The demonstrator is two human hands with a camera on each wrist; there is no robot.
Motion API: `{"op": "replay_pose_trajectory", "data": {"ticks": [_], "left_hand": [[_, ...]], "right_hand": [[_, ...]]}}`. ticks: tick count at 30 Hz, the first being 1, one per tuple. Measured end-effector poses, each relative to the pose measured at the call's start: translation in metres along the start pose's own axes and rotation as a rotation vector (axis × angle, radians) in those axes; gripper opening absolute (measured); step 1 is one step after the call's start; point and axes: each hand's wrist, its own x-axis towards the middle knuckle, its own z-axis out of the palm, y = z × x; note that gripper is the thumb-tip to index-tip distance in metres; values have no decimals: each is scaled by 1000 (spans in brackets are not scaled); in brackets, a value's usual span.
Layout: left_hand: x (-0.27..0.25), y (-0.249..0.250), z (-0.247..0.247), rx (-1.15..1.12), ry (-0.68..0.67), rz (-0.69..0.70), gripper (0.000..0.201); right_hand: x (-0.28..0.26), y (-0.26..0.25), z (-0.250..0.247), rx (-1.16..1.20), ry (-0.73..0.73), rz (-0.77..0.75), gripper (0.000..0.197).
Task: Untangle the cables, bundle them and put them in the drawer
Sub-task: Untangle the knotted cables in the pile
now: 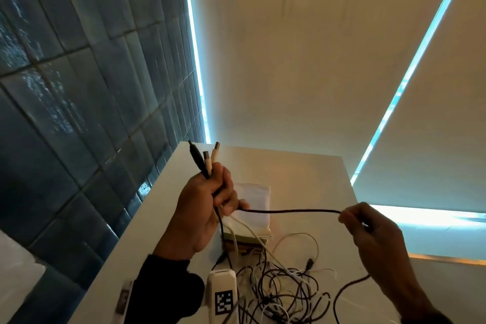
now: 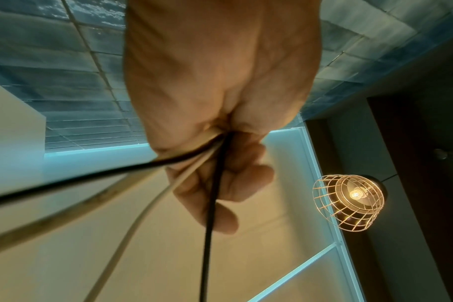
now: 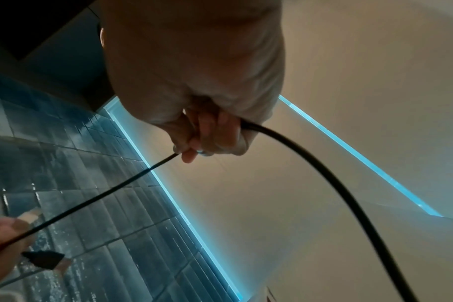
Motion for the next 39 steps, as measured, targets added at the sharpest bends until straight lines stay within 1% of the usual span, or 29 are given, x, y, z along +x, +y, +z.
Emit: {"op": "replay_pose_trajectory", "data": {"ticks": [3, 8, 10, 12, 14, 16, 17, 18, 19, 21, 22, 23, 24, 25, 26, 28, 30, 32, 34, 35, 37, 39], "left_hand": [[2, 3, 0, 44, -35, -22, 34], [-1, -2, -1, 277, -160, -173, 34], [-3, -3, 0, 326, -182, -195, 34], [-3, -4, -1, 301, -178, -215, 34], [-1, -5, -1, 224, -173, -245, 33], [1, -6, -2, 143, -155, -232, 32], [1, -7, -3, 102, -146, -205, 31], [2, -8, -5, 58, -144, -170, 30], [2, -8, -7, 9, -157, -133, 30], [2, -8, -13, -88, -221, -74, 32], [2, -8, -14, -125, -257, -60, 34], [1, -9, -15, -152, -289, -56, 34], [-1, -10, -14, -171, -317, -57, 33], [-2, -11, -11, -177, -342, -58, 31], [-4, -13, -7, -162, -358, -60, 27], [-6, -19, 4, -74, -347, -83, 21], [-9, -26, 16, 26, -319, -122, 24], [-11, -31, 24, 95, -289, -144, 30], [-14, -34, 28, 124, -237, -141, 33], [-15, -35, 29, 127, -192, -128, 35], [-14, -35, 28, 114, -80, -73, 38], [-12, -35, 26, 6, -17, 14, 39]], "right_hand": [[-8, 8, -3, -61, 27, 11, 20], [-3, 5, -23, -81, 146, 8, 17], [1, 3, -30, -73, 177, 13, 16], [4, 4, -36, -65, 205, 23, 15], [4, 4, -40, -61, 223, 15, 15], [3, 2, -42, -56, 218, -8, 16], [2, 1, -42, -57, 189, -19, 18], [1, 1, -43, -61, 117, -18, 20], [-2, 3, -44, -65, -12, 3, 23], [-8, 4, -46, -40, -390, 114, 25], [-11, 5, -46, -13, -570, 173, 23], [-14, 6, -45, 12, -709, 208, 20], [-17, 5, -42, 46, -804, 215, 20], [-20, 2, -37, 94, -860, 202, 23], [-23, -3, -31, 158, -885, 176, 25], [-27, -21, -14, 281, -855, 96, 22], [-26, -43, 3, 323, -766, 25, 24], [-22, -63, 18, 262, -644, -68, 27], [-19, -76, 30, 169, -486, -196, 12], [-18, -78, 35, 136, -424, -236, 8], [-19, -77, 45, 81, -361, -243, 13], [-22, -73, 52, 56, -367, -198, 12]]}}
